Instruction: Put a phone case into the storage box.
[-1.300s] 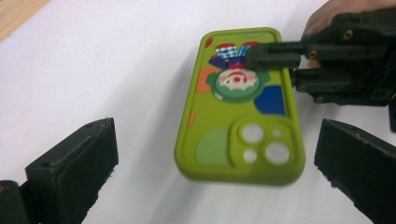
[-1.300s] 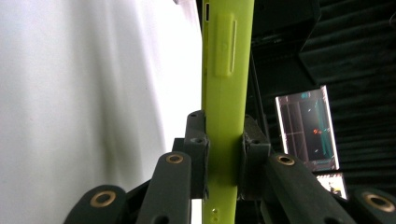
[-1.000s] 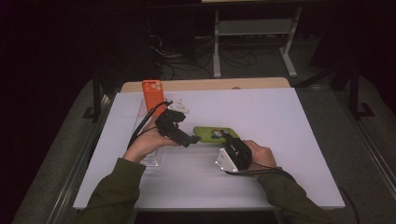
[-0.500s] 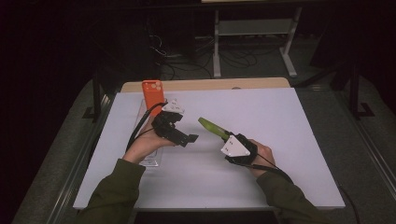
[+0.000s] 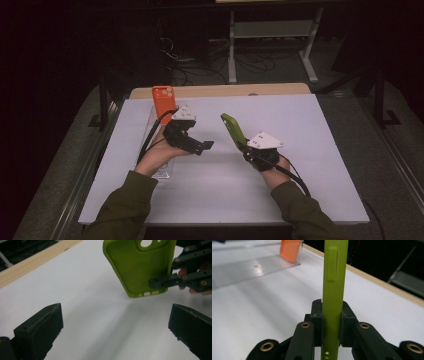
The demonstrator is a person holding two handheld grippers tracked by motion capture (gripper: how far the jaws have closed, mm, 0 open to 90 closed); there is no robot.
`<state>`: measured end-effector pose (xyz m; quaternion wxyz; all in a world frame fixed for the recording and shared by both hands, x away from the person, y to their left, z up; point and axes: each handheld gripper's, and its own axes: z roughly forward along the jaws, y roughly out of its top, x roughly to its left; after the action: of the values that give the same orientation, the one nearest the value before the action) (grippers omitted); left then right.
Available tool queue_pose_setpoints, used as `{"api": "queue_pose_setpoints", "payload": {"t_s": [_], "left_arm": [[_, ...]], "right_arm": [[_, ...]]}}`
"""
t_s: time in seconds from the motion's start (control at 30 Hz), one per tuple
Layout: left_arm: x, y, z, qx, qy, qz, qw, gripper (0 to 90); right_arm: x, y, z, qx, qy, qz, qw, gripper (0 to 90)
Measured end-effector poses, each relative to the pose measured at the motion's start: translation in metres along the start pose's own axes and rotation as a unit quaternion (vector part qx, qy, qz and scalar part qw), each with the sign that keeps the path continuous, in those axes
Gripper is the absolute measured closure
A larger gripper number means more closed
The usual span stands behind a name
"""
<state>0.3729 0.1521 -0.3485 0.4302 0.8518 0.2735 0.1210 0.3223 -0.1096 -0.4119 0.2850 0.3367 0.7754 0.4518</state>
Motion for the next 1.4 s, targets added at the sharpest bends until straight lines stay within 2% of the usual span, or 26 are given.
{"api": "queue_pose_setpoints", "payload": {"t_s": [0.07,0.17,0.3,0.37,0.47,0.57,0.6,0.77,0.8,0.83,0.97,1.03,1.2,1.27,1.4], "left_arm": [[-0.002,0.0,0.001,-0.012,0.001,-0.008,0.9999,0.0],[-0.002,0.0,0.002,-0.023,0.01,-0.002,0.9997,0.0],[-0.006,0.001,0.006,-0.043,0.004,-0.015,0.999,0.0],[-0.007,0.002,0.007,-0.049,-0.001,-0.017,0.9987,0.0],[-0.011,0.004,0.01,-0.066,-0.005,-0.022,0.9975,0.0],[-0.013,0.007,0.013,-0.084,-0.014,-0.031,0.9959,0.0],[-0.014,0.009,0.014,-0.088,-0.016,-0.034,0.9954,0.0],[-0.015,0.016,0.02,-0.104,-0.018,-0.038,0.9937,0.0],[-0.014,0.017,0.02,-0.102,-0.019,-0.033,0.9941,0.0],[-0.014,0.018,0.022,-0.105,-0.02,-0.035,0.9936,0.0],[-0.013,0.02,0.027,-0.115,-0.024,-0.045,0.9921,0.0],[-0.013,0.02,0.031,-0.121,-0.032,-0.052,0.9908,0.0],[-0.016,0.019,0.036,-0.124,-0.04,-0.049,0.9902,0.0],[-0.017,0.019,0.036,-0.125,-0.042,-0.046,0.9902,0.0],[-0.02,0.018,0.037,-0.131,-0.047,-0.042,0.9893,0.0]], "right_arm": [[-0.002,0.0,0.001,-0.002,0.012,0.029,0.9995,76.0],[-0.004,-0.001,0.001,-0.008,0.033,0.071,0.9969,76.0],[-0.005,0.0,0.001,-0.017,0.046,0.095,0.9943,76.0],[-0.004,0.0,0.001,-0.016,0.048,0.097,0.994,76.0],[-0.005,0.0,0.001,-0.021,0.047,0.086,0.9949,76.0],[-0.003,0.001,0.0,-0.017,0.052,0.097,0.9938,76.0],[-0.003,0.001,0.0,-0.017,0.05,0.093,0.9942,76.0],[-0.005,0.004,-0.001,-0.033,0.049,0.09,0.9942,76.0],[-0.005,0.004,-0.001,-0.031,0.051,0.096,0.9936,76.0],[-0.006,0.004,-0.001,-0.034,0.05,0.091,0.994,76.0],[-0.005,0.004,-0.002,-0.036,0.053,0.097,0.9932,76.0],[-0.005,0.005,-0.002,-0.036,0.055,0.094,0.9934,76.0],[-0.004,0.006,-0.002,-0.04,0.057,0.095,0.993,76.0],[-0.004,0.006,-0.002,-0.044,0.056,0.087,0.9937,76.0],[-0.001,0.007,-0.002,-0.042,0.059,0.093,0.993,76.0]]}}
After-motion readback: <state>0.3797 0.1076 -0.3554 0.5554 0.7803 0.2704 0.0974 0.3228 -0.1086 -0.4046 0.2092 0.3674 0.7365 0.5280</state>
